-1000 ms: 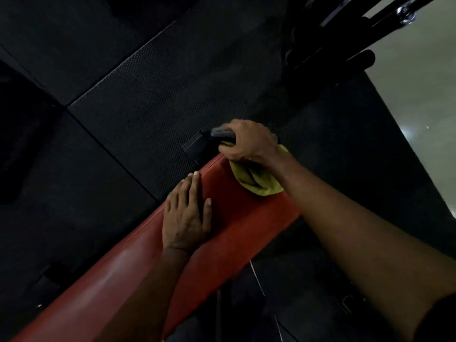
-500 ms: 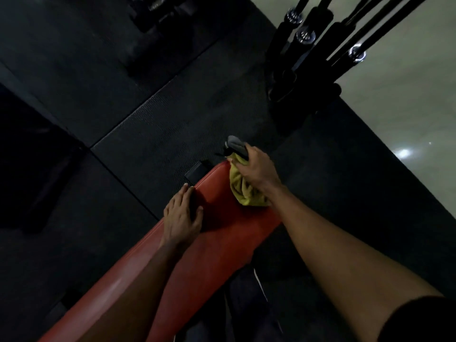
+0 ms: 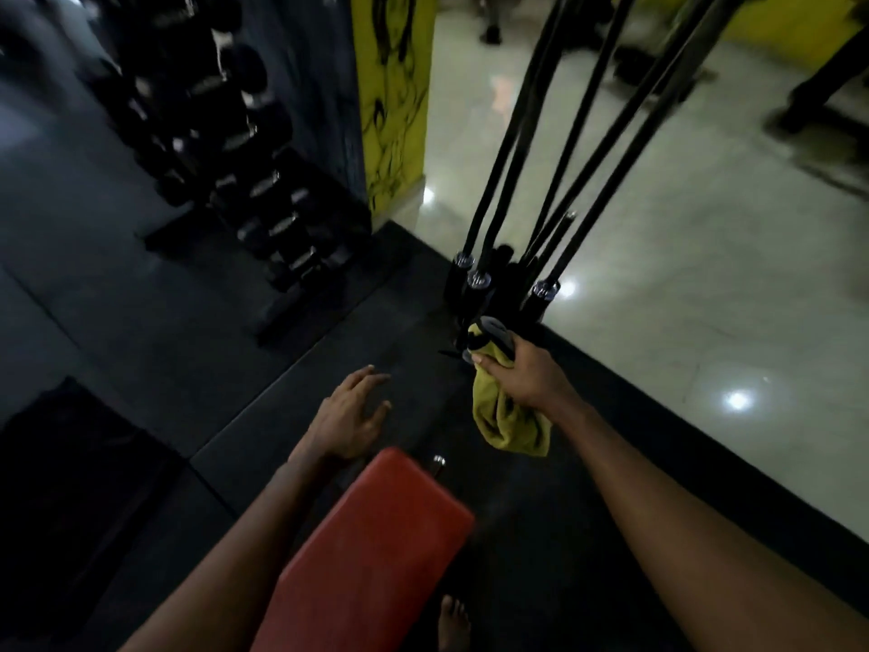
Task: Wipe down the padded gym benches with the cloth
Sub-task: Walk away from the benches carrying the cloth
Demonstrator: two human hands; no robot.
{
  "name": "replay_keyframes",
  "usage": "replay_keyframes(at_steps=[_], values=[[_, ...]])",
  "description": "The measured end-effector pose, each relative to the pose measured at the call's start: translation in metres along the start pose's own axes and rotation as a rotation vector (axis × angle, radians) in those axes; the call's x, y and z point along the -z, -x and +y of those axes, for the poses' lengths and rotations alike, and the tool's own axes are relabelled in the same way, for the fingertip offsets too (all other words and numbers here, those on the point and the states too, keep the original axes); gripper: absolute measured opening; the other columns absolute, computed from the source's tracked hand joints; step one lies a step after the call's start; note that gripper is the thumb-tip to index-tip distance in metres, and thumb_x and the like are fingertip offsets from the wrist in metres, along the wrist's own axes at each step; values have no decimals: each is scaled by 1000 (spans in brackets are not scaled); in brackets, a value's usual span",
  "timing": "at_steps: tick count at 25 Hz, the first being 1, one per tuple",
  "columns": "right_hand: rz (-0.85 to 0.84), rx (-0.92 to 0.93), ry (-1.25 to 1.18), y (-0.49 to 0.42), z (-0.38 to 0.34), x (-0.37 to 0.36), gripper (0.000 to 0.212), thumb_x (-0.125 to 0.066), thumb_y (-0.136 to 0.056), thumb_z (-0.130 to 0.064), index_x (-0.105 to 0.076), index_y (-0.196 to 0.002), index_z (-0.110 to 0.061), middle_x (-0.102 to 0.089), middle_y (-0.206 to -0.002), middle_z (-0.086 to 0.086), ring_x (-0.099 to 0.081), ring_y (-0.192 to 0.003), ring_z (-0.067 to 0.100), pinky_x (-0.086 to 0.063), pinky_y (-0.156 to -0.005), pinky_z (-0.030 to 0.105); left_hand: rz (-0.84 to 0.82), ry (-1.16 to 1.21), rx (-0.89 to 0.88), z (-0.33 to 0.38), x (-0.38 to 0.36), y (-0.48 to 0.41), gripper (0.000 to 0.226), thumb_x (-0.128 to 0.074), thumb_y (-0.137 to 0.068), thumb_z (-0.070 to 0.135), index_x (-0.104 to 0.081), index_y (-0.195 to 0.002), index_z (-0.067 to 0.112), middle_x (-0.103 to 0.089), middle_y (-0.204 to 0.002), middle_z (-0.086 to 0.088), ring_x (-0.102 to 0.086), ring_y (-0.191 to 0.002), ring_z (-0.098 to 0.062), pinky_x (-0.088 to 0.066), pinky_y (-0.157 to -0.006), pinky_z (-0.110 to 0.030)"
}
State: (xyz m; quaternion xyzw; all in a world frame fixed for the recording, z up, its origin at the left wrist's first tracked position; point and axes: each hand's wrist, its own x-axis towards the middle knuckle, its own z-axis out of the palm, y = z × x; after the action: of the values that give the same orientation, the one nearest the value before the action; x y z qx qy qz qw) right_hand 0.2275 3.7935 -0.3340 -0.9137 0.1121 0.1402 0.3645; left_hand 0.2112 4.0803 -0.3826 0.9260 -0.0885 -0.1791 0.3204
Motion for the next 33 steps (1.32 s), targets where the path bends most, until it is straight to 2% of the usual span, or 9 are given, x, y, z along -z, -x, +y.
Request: replay_keyframes(at_steps=[4,6,9,14,16,19,23,28,33], values=[[95,122,58,18,-55,95,62,-62,-91,-63,-49,-145,-36,-69,-127,3,-64,-117,25,-53,-91,37,81,-30,-101,81,80,8,82,-37,-81,67,-42,-150,24,-32,-161,-3,-36,-146,-22,-36,-115,-42],[156,172,58,32,-83,150,60,-61,-91,-64,-47,-145,-41,-69,-126,-2,-65,-115,22,-54,-91,38,136,-52,-164,124,121,9,90,-30,-76,72,-39,-152,26,-30,-162,-1,-35,-146,-22,-35,-115,-42],[292,245,60,55,-117,225,58,-58,-94,-62,-42,-147,-45,-66,-132,-3,-63,-118,22,-53,-94,41,197,-111,-242,190,176,6,83,-38,-81,63,-37,-154,22,-29,-162,-2,-35,-146,-25,-32,-116,-42],[482,202,98,87,-148,330,61,-54,-96,-62,-49,-144,-26,-66,-124,12,-65,-111,34,-54,-91,48,292,-152,-387,281,246,-7,76,-48,-86,55,-35,-154,22,-32,-161,-5,-36,-145,-30,-32,-115,-51],[546,175,116,103,-156,367,61,-52,-99,-58,-47,-146,-20,-64,-127,15,-62,-115,36,-50,-88,41,322,-168,-451,312,265,-12,68,-56,-95,47,-33,-155,25,-30,-162,-4,-38,-144,-30,-31,-116,-50],[609,102,150,125,-159,413,63,-50,-101,-56,-47,-145,-11,-61,-132,21,-60,-118,38,-44,-84,37,376,-183,-518,351,286,-18,64,-60,-98,36,-33,-155,25,-29,-163,-5,-33,-146,-30,-28,-117,-47],[678,70,164,150,-153,462,67,-49,-100,-59,-39,-152,-17,-57,-137,22,-58,-121,38,-39,-82,34,371,-201,-631,398,301,-24,61,-62,-97,31,-38,-153,22,-34,-159,-7,-32,-146,-30,-29,-115,-47],[780,2,176,178,-124,503,71,-48,-97,-64,-33,-156,-26,-53,-146,19,-52,-131,42,-44,-104,47,306,-215,-769,446,295,-39,62,-60,-93,41,-43,-149,21,-44,-152,-7,-49,-132,-30,-41,-109,-47],[836,-61,165,198,-78,542,67,-49,-100,-57,-30,-158,-28,-57,-141,19,-58,-124,38,-43,-89,37,261,-202,-848,509,258,-57,61,-64,-96,27,-40,-151,18,-41,-154,-10,-43,-138,-29,-38,-110,-43]])
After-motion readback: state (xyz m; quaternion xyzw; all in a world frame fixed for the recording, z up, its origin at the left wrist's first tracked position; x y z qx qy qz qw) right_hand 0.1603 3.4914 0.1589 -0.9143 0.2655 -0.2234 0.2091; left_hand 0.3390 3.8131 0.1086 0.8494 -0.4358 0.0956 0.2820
